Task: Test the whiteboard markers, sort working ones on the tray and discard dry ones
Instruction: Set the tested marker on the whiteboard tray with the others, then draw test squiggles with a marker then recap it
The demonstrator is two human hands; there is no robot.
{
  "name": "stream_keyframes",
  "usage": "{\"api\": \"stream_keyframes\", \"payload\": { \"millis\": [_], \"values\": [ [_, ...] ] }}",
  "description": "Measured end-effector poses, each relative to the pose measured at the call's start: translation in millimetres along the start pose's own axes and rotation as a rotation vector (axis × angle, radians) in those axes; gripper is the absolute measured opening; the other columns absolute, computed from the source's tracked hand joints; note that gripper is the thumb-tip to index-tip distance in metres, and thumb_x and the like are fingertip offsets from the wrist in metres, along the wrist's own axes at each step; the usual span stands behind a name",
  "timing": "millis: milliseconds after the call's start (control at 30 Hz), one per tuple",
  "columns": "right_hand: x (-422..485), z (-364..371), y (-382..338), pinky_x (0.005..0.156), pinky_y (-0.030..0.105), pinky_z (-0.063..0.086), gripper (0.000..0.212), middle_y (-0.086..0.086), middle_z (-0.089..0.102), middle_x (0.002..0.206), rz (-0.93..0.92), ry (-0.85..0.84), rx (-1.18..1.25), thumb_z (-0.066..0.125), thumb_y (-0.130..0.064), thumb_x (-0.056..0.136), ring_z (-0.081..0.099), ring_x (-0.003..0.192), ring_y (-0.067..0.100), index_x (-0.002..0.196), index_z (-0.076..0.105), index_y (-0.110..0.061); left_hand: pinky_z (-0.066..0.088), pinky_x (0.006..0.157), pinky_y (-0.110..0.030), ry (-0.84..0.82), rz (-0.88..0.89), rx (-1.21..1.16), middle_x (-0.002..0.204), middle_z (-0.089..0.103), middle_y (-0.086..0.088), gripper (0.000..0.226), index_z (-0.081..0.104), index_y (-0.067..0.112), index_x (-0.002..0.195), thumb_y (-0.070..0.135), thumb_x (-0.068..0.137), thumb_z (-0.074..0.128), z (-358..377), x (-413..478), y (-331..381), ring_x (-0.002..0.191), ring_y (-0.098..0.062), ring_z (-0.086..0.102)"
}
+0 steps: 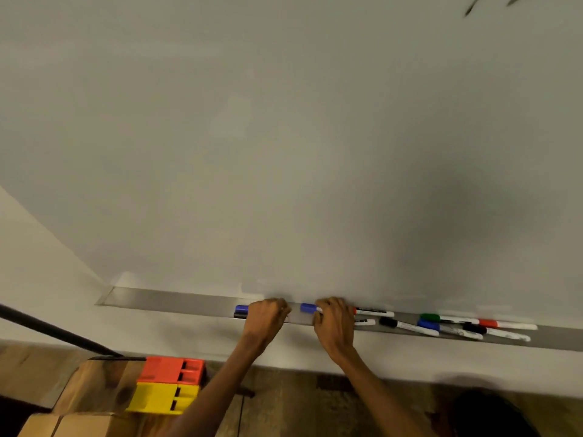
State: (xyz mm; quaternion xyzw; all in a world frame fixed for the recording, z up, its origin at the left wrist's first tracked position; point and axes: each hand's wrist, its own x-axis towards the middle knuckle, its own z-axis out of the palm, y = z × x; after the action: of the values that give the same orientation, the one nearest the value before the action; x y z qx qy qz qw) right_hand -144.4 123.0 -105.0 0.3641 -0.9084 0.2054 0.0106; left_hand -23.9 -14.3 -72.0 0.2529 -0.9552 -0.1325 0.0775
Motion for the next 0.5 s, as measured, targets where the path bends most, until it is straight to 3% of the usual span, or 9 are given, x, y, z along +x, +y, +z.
{"api": "stream_keyframes", "payload": {
  "millis": [267, 500],
  "values": [
    [-2, 2, 6, 0.079, 0.043, 0.055, 0.035, 0.001, 0.07, 0.076, 0.002, -0.029, -0.101, 0.089, -0.015, 0.048, 0.066, 0.075, 0.024, 0.078, 0.072, -0.019, 0.047, 0.093, -0.03, -0.046, 0.129, -0.023, 0.122, 0.06, -0.004, 0.029, 0.055, 0.018, 0.124, 0.014, 0.096, 0.048, 27, 11, 32, 0.104, -0.019, 0.06],
    [-3, 4, 16, 0.082, 0.043, 0.056, 0.049, 0.003, 0.07, 0.086, -0.08, -0.064, -0.137, 0.093, -0.016, 0.045, 0.067, 0.084, 0.024, 0.088, 0.07, -0.019, 0.039, 0.102, -0.033, -0.091, 0.114, -0.035, 0.132, 0.053, -0.005, 0.036, 0.052, 0.017, 0.129, 0.017, 0.093, 0.056, 36, 5, 42, 0.119, -0.021, 0.053]
  ]
}}
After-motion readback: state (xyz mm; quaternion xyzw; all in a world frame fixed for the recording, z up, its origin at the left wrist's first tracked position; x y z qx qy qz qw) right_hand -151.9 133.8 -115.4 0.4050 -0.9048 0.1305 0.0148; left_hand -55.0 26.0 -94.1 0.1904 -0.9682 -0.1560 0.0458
